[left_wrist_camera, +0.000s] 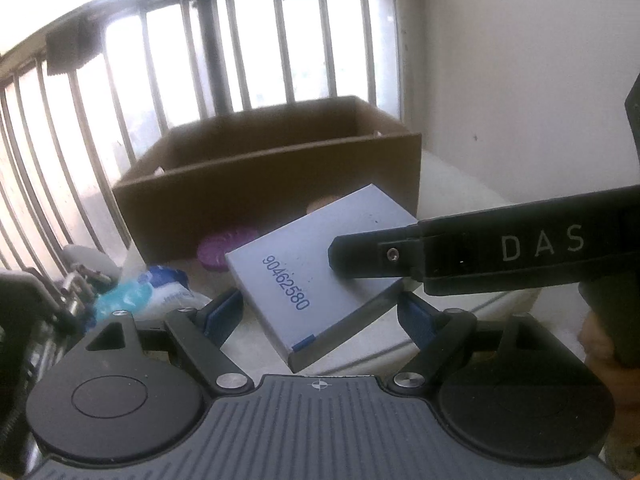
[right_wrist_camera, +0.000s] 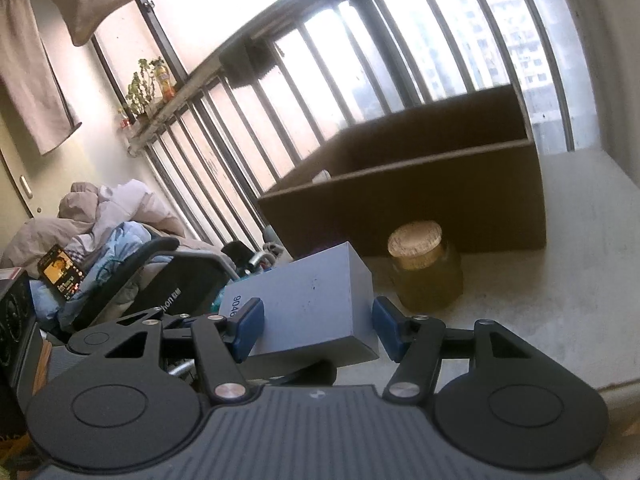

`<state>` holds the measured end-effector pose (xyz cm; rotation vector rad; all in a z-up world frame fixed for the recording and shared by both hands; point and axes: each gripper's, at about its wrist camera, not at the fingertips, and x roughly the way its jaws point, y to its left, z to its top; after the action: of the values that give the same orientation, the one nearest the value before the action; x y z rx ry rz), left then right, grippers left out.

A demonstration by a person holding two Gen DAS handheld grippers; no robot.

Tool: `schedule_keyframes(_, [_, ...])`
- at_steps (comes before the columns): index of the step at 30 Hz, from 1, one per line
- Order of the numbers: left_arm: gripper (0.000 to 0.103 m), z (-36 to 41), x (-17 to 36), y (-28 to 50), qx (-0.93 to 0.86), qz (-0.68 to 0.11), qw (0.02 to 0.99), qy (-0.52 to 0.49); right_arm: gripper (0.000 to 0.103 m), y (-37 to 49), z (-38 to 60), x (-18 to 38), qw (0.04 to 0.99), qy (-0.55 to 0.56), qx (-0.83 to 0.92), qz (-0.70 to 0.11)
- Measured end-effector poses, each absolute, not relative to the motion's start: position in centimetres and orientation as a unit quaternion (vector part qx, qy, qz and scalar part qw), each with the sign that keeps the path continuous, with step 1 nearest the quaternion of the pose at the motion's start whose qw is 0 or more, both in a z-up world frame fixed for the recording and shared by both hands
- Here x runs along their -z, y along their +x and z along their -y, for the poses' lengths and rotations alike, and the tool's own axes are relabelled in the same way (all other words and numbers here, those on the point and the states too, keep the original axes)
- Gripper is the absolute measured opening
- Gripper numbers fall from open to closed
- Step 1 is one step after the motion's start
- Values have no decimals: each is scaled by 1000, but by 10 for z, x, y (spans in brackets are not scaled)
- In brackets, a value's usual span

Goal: Organize objects
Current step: 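Lift the white box with the right gripper toward the cardboard box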

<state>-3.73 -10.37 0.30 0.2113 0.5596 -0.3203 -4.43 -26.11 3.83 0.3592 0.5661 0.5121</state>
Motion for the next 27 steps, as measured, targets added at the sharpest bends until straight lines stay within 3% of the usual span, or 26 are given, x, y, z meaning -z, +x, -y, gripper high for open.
schedule_keyframes(15, [84, 99, -71, 12, 142, -228, 958, 97, 64, 3, 246, -109, 929, 139, -254, -230])
schedule_keyframes(27, [84, 81, -101, 112, 135, -253, 954, 85, 64, 114, 221, -143, 918, 128, -257, -274])
